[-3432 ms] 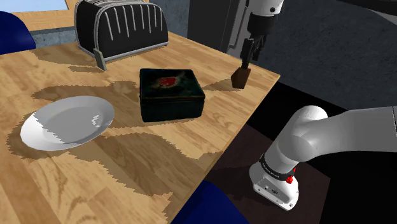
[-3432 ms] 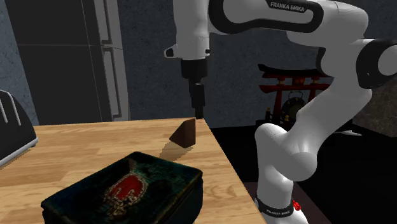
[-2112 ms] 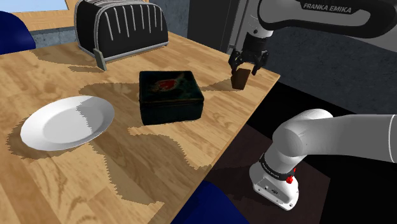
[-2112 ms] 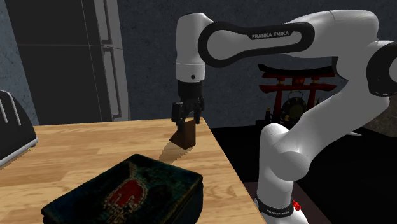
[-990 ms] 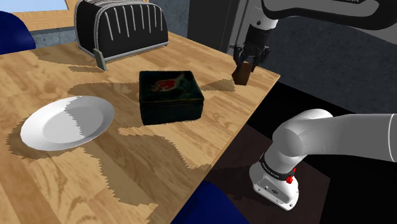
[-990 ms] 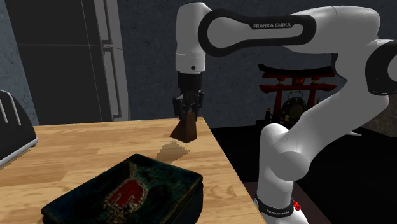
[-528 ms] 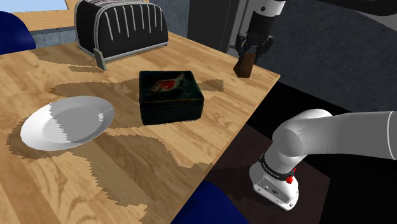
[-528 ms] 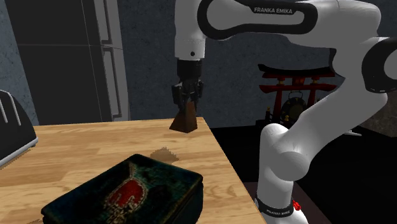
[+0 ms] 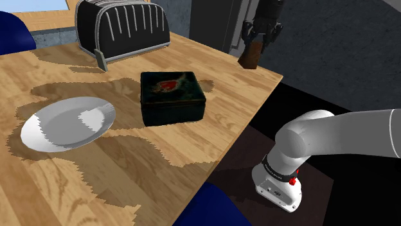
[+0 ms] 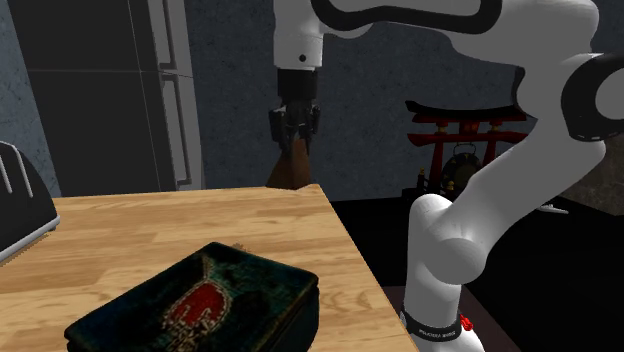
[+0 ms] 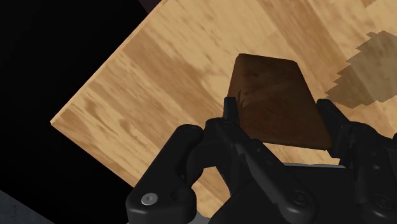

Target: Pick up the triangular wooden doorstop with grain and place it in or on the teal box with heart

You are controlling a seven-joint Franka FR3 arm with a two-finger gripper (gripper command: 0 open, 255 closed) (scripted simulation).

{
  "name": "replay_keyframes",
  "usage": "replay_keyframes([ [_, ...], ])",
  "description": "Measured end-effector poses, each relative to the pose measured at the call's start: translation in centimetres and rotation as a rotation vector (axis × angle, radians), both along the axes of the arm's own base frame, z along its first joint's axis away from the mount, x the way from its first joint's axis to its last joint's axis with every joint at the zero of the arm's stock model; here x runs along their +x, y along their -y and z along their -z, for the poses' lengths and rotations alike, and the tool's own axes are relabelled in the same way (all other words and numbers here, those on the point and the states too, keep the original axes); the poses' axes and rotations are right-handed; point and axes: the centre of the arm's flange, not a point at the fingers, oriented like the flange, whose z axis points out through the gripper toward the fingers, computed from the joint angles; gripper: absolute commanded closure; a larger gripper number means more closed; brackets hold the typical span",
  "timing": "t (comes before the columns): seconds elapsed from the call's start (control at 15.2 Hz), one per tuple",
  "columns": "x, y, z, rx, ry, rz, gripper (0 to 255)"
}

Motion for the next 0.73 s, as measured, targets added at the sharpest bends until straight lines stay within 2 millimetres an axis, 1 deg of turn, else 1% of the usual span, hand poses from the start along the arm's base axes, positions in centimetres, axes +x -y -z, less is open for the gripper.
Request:
replay_keyframes([
  [0.73, 0.0, 0.1, -5.8, 0.0, 0.0, 0.0, 255],
])
